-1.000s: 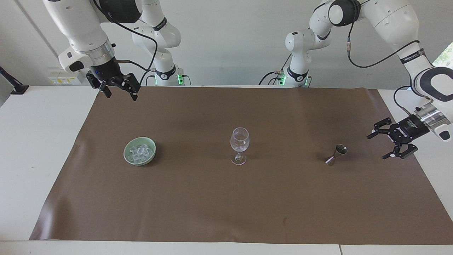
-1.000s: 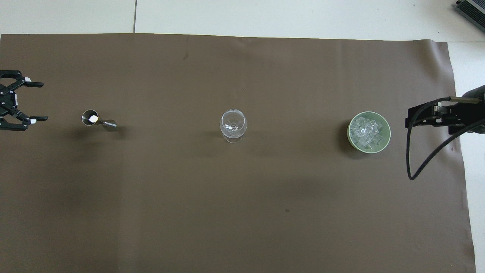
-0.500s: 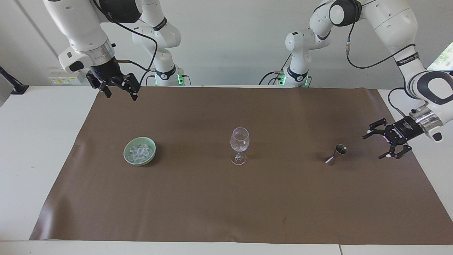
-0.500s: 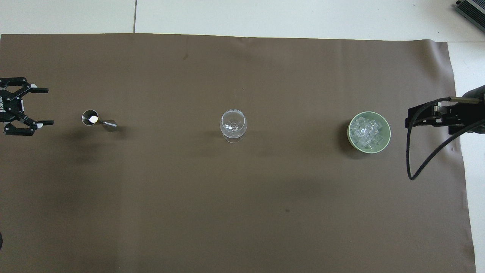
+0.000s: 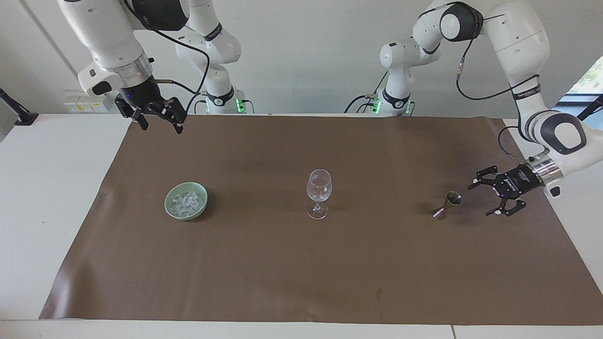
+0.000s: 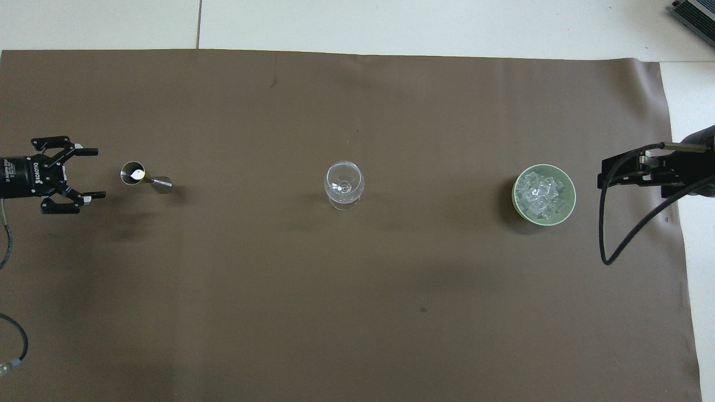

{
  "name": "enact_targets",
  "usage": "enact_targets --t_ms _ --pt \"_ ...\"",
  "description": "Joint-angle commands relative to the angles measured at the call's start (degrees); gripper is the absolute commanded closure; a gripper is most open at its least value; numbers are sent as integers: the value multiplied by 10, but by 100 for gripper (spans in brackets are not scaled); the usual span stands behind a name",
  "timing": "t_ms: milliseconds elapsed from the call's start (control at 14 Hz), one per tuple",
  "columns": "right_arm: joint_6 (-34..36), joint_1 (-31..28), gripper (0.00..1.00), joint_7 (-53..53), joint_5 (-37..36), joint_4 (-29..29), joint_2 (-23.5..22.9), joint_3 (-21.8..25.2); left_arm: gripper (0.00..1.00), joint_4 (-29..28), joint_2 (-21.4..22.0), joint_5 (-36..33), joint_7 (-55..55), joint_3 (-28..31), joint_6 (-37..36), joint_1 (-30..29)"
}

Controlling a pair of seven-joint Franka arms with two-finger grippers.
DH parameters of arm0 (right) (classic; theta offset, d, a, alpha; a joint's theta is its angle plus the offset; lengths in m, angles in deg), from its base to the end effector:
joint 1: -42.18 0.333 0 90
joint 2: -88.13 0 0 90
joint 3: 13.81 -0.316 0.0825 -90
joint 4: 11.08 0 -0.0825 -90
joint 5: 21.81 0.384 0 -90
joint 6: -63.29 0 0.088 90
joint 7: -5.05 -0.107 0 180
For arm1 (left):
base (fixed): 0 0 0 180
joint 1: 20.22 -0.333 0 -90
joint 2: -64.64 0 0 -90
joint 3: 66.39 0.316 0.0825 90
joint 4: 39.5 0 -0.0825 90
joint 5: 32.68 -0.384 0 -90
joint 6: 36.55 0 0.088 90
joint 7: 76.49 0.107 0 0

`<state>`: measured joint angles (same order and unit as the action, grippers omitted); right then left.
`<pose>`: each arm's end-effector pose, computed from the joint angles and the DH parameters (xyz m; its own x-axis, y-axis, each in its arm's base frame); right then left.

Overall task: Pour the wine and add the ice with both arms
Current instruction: 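Close the left gripper around the metal jigger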

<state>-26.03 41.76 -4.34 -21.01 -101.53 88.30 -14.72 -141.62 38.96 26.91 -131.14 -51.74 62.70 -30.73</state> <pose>0.5521 0.0062 0.6214 0.9878 -0.1545 -0.0188 -0.1548 -0.9879 -0.0110 0.5978 0.1792 0.3109 -0.1809 0.5598 -0.8087 0.9703 0.2361 -0.0536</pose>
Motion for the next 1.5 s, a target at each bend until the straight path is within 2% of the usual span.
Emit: enact_targets --t_ms 0,571,1214,1429 --pt "0 -9 0 18 14 0 3 -2 0 -26 -17 49 45 -1 -4 -8" --pt "0 -9 0 18 14 0 3 -2 0 -112 -14 161 155 -2 -27 0" --pt "0 -9 0 18 14 0 3 -2 0 -151 -17 254 169 -5 -29 -1" --pt "0 -9 0 18 14 0 3 -2 4 -157 -17 267 169 -9 -37 0"
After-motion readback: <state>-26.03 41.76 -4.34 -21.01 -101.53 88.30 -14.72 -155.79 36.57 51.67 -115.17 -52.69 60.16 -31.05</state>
